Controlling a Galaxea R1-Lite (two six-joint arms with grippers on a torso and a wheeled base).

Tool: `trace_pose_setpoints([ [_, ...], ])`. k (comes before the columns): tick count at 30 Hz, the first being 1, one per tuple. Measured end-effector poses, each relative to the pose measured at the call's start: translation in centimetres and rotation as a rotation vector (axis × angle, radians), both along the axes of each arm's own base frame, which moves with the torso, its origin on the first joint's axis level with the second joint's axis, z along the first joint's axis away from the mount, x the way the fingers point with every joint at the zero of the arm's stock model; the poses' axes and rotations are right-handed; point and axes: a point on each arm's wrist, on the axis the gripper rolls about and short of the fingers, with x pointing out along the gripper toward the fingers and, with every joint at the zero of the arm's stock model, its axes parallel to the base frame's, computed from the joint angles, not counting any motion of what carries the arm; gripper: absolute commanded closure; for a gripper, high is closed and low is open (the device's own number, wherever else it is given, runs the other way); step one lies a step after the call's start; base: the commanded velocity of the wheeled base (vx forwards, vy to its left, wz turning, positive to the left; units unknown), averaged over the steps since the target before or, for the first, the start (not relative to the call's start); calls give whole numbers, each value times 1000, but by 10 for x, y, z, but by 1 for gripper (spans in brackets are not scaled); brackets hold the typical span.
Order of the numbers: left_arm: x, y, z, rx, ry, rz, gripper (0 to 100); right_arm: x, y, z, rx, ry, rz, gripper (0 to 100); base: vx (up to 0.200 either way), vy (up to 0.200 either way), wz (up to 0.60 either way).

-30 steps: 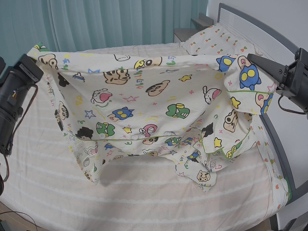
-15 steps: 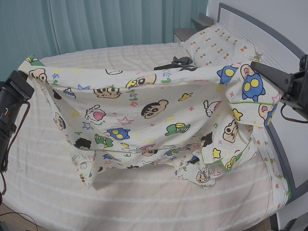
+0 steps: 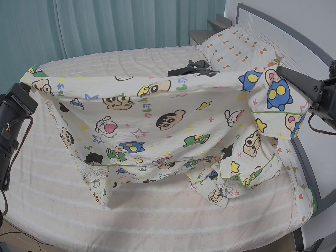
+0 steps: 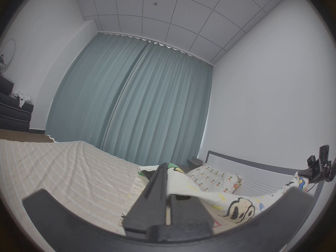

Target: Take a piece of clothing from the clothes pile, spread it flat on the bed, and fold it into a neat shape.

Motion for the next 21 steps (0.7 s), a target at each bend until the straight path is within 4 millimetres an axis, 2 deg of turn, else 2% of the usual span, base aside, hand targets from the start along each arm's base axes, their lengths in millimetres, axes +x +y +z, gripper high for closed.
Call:
trace_pose_setpoints([
  [2,0,0,0,-1,0,2,100,0,0,-1,-1,1,1,100,0,0,0],
  [21,8,15,-1,9,5,91,100,1,0,-1,-6,-1,5,100,0,200,0],
])
